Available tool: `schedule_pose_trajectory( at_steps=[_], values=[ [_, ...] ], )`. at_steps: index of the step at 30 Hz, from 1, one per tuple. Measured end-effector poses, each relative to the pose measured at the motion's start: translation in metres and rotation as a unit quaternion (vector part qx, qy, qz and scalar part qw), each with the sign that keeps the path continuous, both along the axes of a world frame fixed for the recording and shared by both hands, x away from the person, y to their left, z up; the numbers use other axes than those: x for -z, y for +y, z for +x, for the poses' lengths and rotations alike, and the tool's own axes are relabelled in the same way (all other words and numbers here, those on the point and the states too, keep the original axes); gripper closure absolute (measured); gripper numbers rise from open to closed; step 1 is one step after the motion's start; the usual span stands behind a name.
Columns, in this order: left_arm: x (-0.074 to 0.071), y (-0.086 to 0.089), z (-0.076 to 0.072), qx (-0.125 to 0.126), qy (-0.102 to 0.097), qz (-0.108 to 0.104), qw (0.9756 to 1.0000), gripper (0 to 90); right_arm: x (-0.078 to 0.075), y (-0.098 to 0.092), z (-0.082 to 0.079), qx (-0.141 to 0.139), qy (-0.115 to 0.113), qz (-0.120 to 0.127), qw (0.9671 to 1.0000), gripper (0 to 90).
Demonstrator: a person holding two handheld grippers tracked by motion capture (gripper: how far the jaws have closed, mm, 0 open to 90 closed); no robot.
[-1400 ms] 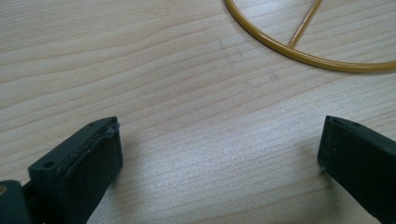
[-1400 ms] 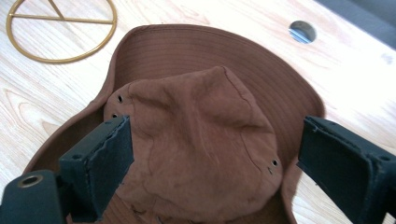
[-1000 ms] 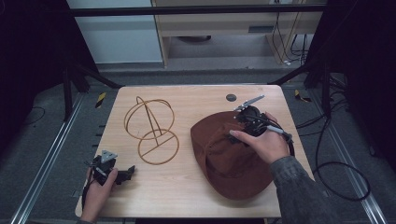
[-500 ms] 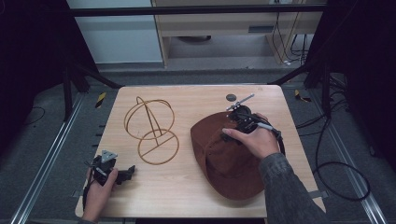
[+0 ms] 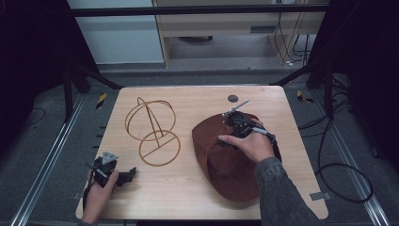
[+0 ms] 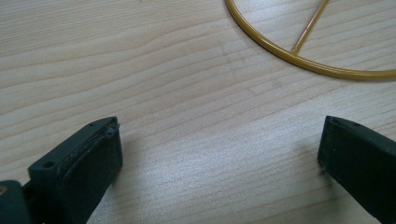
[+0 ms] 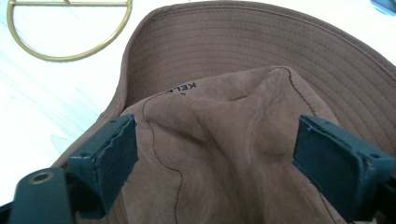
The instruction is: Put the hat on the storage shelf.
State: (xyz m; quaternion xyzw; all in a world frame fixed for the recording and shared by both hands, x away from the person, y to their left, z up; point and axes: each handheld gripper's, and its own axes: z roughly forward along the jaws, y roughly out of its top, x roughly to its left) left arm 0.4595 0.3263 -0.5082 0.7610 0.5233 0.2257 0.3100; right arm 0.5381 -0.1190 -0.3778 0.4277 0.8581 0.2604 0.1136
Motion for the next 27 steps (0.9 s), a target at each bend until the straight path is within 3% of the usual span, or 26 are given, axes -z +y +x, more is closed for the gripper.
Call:
schedule_pose_trajectory(
  at_steps=[2, 7, 21, 23, 27],
  values=[
    [0.000, 0.000, 0.000, 0.000, 0.000, 0.000, 1.0000, 0.0, 0.003, 0.001, -0.001, -0.001, 0.003, 0.005, 1.0000, 10.8],
    [0.000, 0.000, 0.000, 0.002, 0.000, 0.000, 1.0000, 0.0, 0.016, 0.004, -0.001, 0.007, 0.004, -0.031, 0.9995, 16.0],
    [0.000, 0.000, 0.000, 0.006, 0.000, 0.001, 1.0000, 0.0, 0.031, -0.007, -0.004, 0.021, 0.014, -0.023, 0.9994, 26.6],
    [0.000, 0.000, 0.000, 0.006, 0.000, 0.001, 1.0000, 0.0, 0.032, -0.009, -0.003, 0.020, 0.015, -0.022, 0.9994, 29.2],
    [0.000, 0.000, 0.000, 0.006, -0.001, 0.001, 1.0000, 0.0, 0.032, -0.012, -0.002, 0.014, 0.022, -0.021, 0.9994, 44.3]
  ],
)
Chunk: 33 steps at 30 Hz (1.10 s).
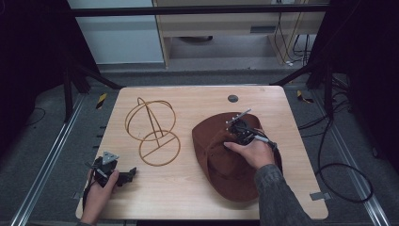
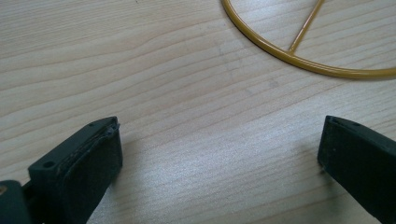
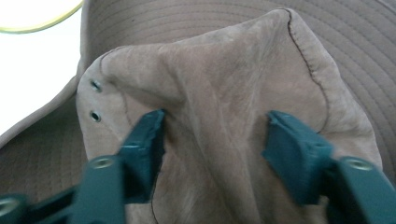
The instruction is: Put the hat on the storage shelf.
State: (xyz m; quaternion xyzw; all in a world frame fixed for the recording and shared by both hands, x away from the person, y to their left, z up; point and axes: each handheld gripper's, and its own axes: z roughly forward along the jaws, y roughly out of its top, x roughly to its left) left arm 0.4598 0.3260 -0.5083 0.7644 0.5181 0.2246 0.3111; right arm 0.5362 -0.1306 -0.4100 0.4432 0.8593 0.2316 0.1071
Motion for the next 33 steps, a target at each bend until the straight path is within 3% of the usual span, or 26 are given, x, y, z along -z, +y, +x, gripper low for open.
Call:
schedule_pose_trajectory(
  at_steps=[2, 3, 5, 6, 13, 18, 25, 31, 33],
  values=[
    [0.000, 0.000, 0.000, 0.000, 0.000, 0.000, 1.0000, 0.0, 0.001, -0.001, 0.000, 0.000, 0.000, -0.003, 1.0000, 47.2],
    [0.000, 0.000, 0.000, 0.000, 0.000, 0.000, 1.0000, 0.0, 0.002, -0.003, 0.001, 0.004, 0.002, 0.003, 1.0000, 55.3],
    [0.000, 0.000, 0.000, 0.000, 0.000, 0.000, 1.0000, 0.0, 0.003, -0.004, 0.002, 0.004, 0.002, 0.006, 1.0000, 59.5],
    [0.000, 0.000, 0.000, 0.000, 0.000, 0.000, 1.0000, 0.0, 0.003, -0.005, 0.002, 0.002, 0.005, 0.009, 0.9999, 66.5],
    [0.000, 0.000, 0.000, 0.000, 0.000, 0.000, 1.0000, 0.0, 0.005, -0.009, 0.003, -0.007, 0.019, 0.020, 0.9996, 83.5],
    [0.000, 0.000, 0.000, 0.000, 0.000, 0.000, 1.0000, 0.0, -0.002, -0.013, 0.000, -0.012, 0.015, 0.044, 0.9989, 87.8],
    [0.000, 0.000, 0.000, 0.000, 0.000, 0.000, 1.0000, 0.0, -0.012, -0.017, -0.006, -0.019, 0.001, 0.058, 0.9981, 88.6],
    [0.000, 0.000, 0.000, 0.000, 0.000, 0.000, 1.0000, 0.0, -0.027, -0.020, -0.014, -0.019, -0.020, 0.073, 0.9970, 88.7],
    [0.000, 0.000, 0.000, 0.000, 0.000, 0.000, 1.0000, 0.0, -0.039, -0.020, -0.019, -0.025, -0.036, 0.081, 0.9958, 88.7]
  ],
)
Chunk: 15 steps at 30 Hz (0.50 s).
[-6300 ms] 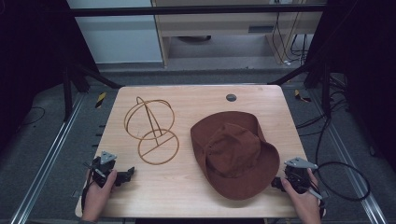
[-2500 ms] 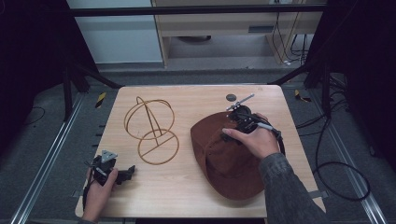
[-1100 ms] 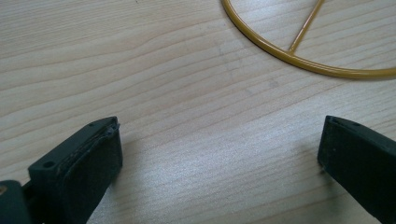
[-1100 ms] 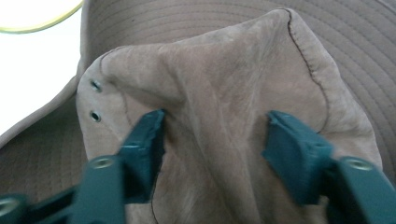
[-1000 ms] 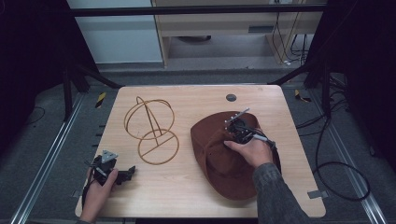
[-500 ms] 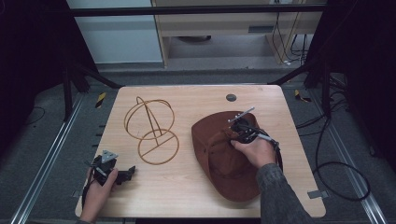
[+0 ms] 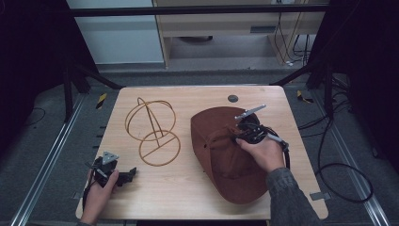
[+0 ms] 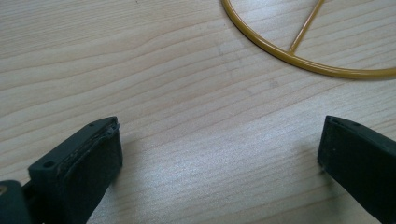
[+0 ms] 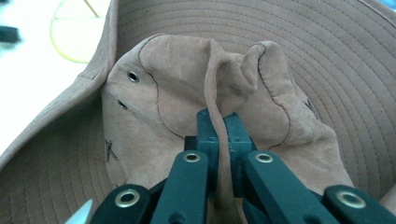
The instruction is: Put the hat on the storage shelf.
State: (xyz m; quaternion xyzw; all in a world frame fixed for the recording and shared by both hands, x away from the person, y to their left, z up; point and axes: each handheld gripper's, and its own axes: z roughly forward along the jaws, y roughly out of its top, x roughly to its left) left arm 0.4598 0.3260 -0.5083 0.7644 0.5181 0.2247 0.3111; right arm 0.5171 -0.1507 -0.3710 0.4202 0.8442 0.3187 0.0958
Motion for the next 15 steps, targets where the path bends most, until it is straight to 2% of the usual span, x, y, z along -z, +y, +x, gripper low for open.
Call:
schedule_pose_trajectory(
  at_steps=[2, 3, 5, 6, 8, 11, 14, 15],
  values=[
    [0.000, 0.000, 0.000, 0.000, 0.000, 0.000, 1.0000, 0.0, -0.009, 0.000, -0.004, 0.000, -0.011, 0.006, 0.9999, 88.7],
    [0.000, 0.000, 0.000, 0.000, 0.000, 0.000, 1.0000, 0.0, -0.009, 0.000, -0.004, 0.000, -0.011, 0.006, 0.9999, 88.7],
    [0.000, 0.000, 0.000, 0.001, 0.000, 0.000, 1.0000, 0.0, -0.024, -0.002, -0.009, -0.002, -0.033, 0.020, 0.9992, 88.7],
    [0.000, 0.000, 0.000, 0.001, 0.000, 0.000, 1.0000, 0.0, -0.024, -0.002, -0.009, -0.002, -0.033, 0.020, 0.9992, 88.7],
    [0.000, 0.000, 0.000, 0.001, 0.000, 0.000, 1.0000, 0.0, -0.037, -0.003, -0.015, -0.004, -0.054, 0.033, 0.9980, 88.7],
    [0.000, 0.000, 0.000, 0.001, 0.000, 0.000, 1.0000, 0.0, -0.046, -0.004, -0.018, -0.003, -0.066, 0.043, 0.9969, 88.7],
    [0.000, 0.000, 0.000, 0.001, 0.000, 0.000, 1.0000, 0.0, -0.065, -0.002, -0.026, -0.007, -0.088, 0.056, 0.9945, 88.7],
    [0.000, 0.000, 0.000, 0.001, 0.000, 0.000, 1.0000, 0.0, -0.065, -0.002, -0.026, -0.007, -0.088, 0.056, 0.9945, 88.7]
  ],
)
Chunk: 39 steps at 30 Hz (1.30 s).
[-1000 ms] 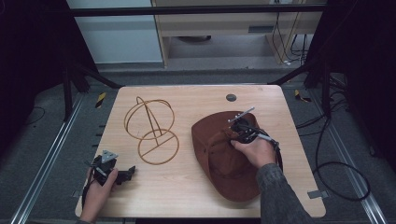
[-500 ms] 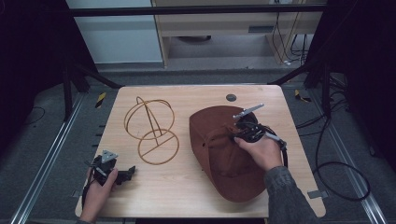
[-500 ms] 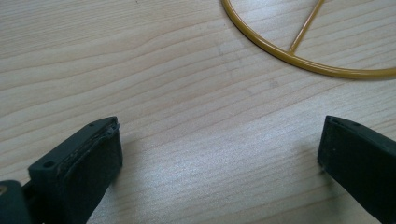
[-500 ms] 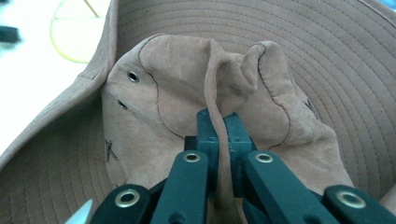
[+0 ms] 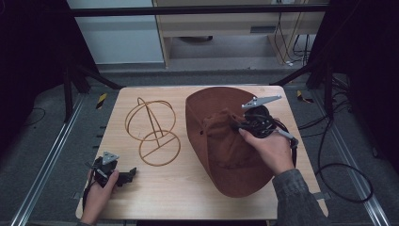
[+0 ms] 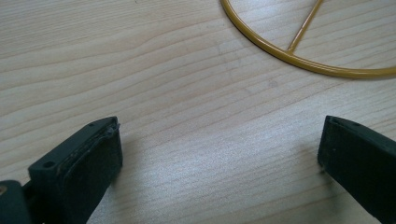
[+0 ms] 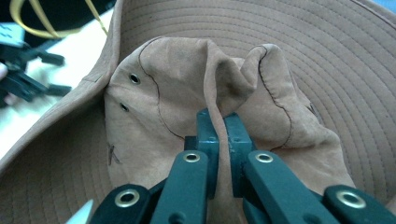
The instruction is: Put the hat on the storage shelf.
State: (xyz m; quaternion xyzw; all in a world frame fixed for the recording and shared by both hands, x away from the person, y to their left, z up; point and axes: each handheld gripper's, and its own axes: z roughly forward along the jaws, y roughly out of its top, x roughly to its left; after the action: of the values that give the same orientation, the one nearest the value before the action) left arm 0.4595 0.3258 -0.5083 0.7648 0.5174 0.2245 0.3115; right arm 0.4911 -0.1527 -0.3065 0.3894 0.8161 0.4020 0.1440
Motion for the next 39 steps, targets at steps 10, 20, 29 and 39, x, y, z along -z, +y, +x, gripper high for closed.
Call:
schedule_pose_trajectory(
  at_steps=[10, 20, 29, 39],
  values=[
    [0.000, 0.000, 0.000, 0.000, 0.000, 0.000, 1.0000, 0.0, -0.039, 0.012, -0.009, -0.009, -0.040, 0.020, 0.9990, 88.7],
    [0.000, 0.000, 0.000, -0.001, -0.001, -0.002, 1.0000, 0.0, -0.058, 0.034, -0.014, -0.024, -0.076, 0.045, 0.9958, 88.6],
    [0.000, 0.000, 0.000, 0.001, 0.000, 0.000, 1.0000, 0.0, -0.071, 0.047, -0.021, -0.038, -0.098, 0.059, 0.9927, 88.7],
    [0.000, 0.000, 0.000, -0.001, -0.002, -0.001, 1.0000, 0.0, -0.089, 0.067, -0.024, -0.051, -0.114, 0.070, 0.9897, 88.7]
  ],
)
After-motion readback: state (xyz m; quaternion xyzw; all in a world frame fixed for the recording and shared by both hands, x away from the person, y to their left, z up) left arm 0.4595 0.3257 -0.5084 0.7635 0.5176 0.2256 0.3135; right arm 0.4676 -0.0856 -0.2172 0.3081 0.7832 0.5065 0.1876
